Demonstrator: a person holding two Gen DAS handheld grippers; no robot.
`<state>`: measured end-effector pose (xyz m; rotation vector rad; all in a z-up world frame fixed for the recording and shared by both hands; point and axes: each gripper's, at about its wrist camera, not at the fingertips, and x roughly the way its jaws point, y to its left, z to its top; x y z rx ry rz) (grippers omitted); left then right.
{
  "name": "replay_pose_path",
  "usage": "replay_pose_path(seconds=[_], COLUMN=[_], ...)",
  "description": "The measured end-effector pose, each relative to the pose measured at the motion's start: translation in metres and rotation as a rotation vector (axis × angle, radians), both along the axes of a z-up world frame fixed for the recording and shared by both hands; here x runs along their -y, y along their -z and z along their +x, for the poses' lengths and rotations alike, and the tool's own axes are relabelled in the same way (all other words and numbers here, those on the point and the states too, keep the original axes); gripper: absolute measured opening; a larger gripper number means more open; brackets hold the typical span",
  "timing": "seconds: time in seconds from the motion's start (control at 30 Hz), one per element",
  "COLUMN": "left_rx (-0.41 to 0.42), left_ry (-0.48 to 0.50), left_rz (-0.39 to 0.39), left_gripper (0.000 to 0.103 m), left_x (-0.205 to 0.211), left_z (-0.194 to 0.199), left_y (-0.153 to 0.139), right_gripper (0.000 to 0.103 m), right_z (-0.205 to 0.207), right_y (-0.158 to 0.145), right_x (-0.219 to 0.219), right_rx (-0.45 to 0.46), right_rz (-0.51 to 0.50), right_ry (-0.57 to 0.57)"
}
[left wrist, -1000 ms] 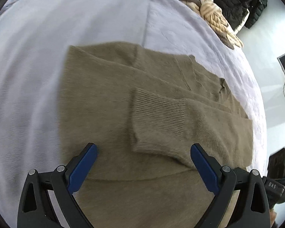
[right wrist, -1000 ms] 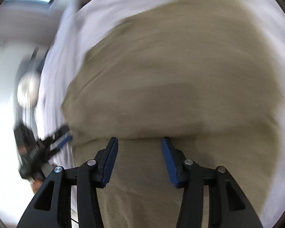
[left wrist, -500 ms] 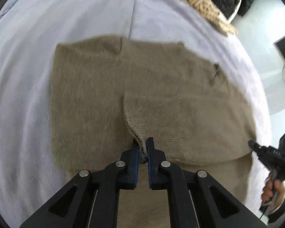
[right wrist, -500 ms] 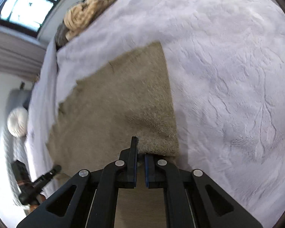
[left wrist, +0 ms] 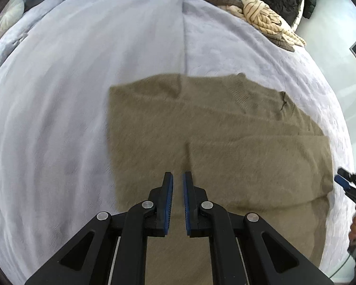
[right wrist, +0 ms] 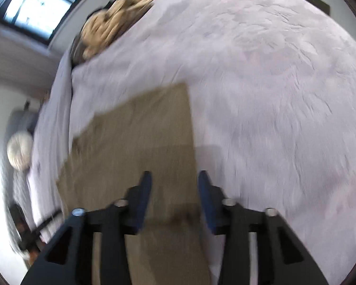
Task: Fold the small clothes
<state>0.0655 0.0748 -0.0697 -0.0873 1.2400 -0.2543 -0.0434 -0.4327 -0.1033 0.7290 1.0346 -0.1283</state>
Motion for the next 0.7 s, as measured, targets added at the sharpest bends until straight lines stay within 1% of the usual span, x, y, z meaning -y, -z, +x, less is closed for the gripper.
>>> replay_pose_path(seconds=[0.07, 0.1, 0.13, 0.17, 0.23, 0.3, 0.37, 0.47, 0.53, 0.63, 0.7], left_rx=[0.0, -0.002, -0.004, -0.012, -0.02, -0.026, -0.031, -0.023, -0.024, -0.031, -0.029], left_ry=[0.007, 0.013, 0.017, 0.019, 0.027, 0.034, 0.042, 0.047, 0.054, 0.059, 0.055], left_rz=[-0.005, -0.006, -0.003, 0.003, 0.015, 0.049, 0.067, 0.097, 0.111, 0.113, 0.129], left_gripper=[0.009, 0.009, 0.009, 0.009, 0.009, 0.009, 0.009, 0.009, 0.009, 0.009, 0.009], left_x=[0.011, 0.016, 0.021, 0.025, 0.032, 0.036, 0.037, 0.04, 0.039, 0.034, 0.028], left_z=[0.004, 0.005, 0.005, 0.005, 0.004, 0.002, 0.0, -0.001, -0.001, -0.002, -0.004], left_y=[0.002, 0.004, 0.006, 0.009, 0.016, 0.023, 0.03, 0.037, 0.038, 0.033, 0.028], right_gripper=[0.047, 0.046, 0.021, 0.008, 0.008, 0.008, 0.008, 0.009, 0.01, 0.014, 0.014], right_z=[0.015, 0.024, 0.027, 0.032, 0.036, 0.037, 0.038, 0.039, 0.032, 0.02, 0.011], right_y=[0.013, 0.022, 0.024, 0.022, 0.002, -0.013, -0.01, 0.012, 0.012, 0.004, -0.005], right_x=[0.006, 0.006, 0.005, 0.0, -0.015, -0.025, -0.023, -0.021, -0.021, -0.019, -0.021], right_rx=[-0.027, -0.037, -0.041, -0.04, 0.003, 0.011, -0.024, -0.102, -0.093, -0.11, -0.118], right_rz=[0.029, 0.064, 0.086, 0.092, -0.024, -0.146, -0.2, -0.308, -0.314, -0.315, -0.324], right_ry=[0.014, 0.009, 0.001, -0.013, -0.077, -0.132, -0.159, -0.199, -0.182, -0.112, -0.08])
